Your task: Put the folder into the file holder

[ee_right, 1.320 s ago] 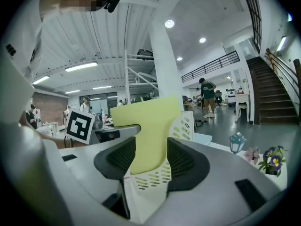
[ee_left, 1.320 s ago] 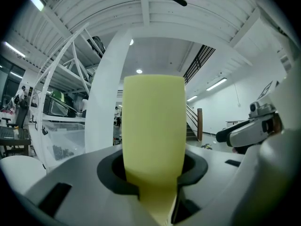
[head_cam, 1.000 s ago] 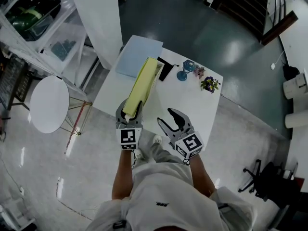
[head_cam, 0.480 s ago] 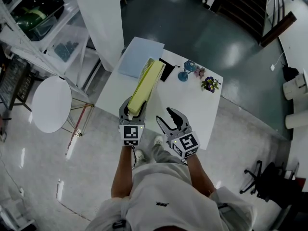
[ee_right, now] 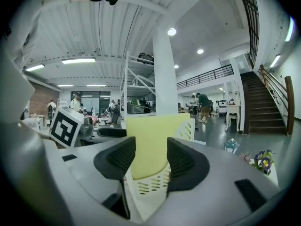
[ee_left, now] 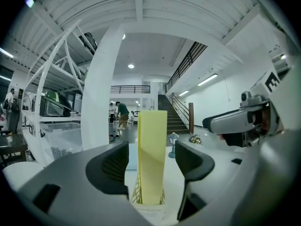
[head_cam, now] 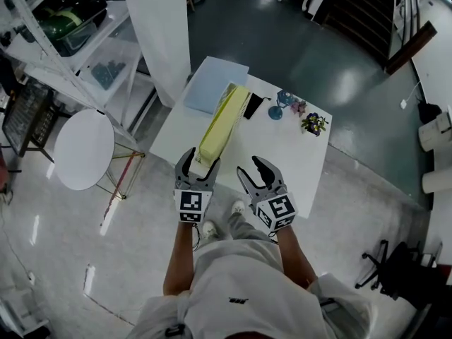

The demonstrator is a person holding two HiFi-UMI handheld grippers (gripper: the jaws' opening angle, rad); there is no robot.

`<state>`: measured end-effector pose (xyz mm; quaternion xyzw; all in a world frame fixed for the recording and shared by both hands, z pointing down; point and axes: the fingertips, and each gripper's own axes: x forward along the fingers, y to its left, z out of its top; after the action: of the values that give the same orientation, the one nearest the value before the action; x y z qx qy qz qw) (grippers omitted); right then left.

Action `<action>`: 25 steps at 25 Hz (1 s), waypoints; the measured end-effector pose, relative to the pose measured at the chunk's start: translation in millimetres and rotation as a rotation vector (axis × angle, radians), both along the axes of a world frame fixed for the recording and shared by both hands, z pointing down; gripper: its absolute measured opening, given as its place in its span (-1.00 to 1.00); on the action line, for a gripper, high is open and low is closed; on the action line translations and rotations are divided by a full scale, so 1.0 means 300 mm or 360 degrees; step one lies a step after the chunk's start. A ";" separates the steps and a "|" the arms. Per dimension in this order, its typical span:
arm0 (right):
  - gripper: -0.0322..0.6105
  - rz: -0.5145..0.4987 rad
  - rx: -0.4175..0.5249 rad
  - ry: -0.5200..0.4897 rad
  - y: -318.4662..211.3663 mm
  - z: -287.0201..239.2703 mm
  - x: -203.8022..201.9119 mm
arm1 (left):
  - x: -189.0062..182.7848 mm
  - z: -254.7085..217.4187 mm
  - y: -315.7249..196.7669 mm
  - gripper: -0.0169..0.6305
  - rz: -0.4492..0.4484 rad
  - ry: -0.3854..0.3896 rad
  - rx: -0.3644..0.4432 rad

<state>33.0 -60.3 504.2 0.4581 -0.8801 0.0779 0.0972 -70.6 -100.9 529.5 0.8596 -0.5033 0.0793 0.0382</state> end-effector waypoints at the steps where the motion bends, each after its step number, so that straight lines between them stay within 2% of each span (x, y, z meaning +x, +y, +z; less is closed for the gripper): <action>1: -0.24 0.0008 0.0002 0.0004 0.009 0.000 -0.003 | -0.006 -0.011 0.022 0.03 0.0010 -0.0001 0.0005; 9: -0.29 0.0084 -0.0015 0.0135 0.081 0.041 -0.030 | -0.052 -0.032 0.173 0.03 0.0051 0.0011 -0.0001; 18: -0.30 0.0111 0.0005 0.0128 0.116 0.027 -0.064 | -0.087 -0.051 0.213 0.03 0.0057 0.0018 0.0025; 25: -0.32 0.0135 0.0026 0.0108 0.110 0.002 -0.053 | -0.069 -0.079 0.196 0.03 0.0076 0.0020 0.0052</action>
<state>17.0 -27.2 504.9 0.4981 -0.8567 0.0591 0.1198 -91.4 -42.0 505.8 0.8724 -0.4836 0.0665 0.0253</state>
